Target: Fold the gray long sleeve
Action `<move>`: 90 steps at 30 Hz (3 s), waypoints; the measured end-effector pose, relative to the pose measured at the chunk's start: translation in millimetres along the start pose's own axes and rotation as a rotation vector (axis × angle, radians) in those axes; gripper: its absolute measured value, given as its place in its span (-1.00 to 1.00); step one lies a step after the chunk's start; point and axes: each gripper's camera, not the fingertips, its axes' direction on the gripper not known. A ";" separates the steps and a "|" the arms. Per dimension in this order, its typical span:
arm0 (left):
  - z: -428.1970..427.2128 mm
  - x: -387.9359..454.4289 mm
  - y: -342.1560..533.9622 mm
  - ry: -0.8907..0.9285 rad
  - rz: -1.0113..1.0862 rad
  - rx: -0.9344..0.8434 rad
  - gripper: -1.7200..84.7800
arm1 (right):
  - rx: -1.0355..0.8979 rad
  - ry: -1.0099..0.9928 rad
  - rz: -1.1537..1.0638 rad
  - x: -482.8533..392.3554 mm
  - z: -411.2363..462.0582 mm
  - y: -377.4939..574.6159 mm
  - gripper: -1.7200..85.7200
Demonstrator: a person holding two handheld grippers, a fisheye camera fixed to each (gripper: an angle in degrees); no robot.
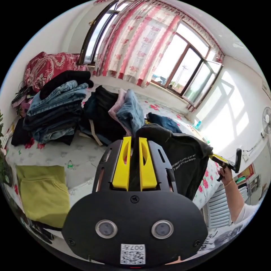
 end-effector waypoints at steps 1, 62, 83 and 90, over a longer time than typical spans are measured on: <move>13.3 -2.4 1.3 -0.062 -0.040 -0.037 -0.82 | -0.075 0.013 0.037 1.8 15.6 2.5 -0.85; 27.1 -6.6 290.7 -0.264 0.086 -0.577 -0.97 | -0.309 -0.149 0.384 83.4 13.7 359.4 -0.93; -25.9 -58.2 186.7 -0.057 -0.017 -0.317 -0.98 | -0.192 -0.192 0.105 81.7 1.7 227.7 -0.96; -121.7 -30.9 151.2 0.001 0.178 -0.089 -0.98 | 0.170 -0.184 -0.023 81.8 -141.7 208.6 -0.97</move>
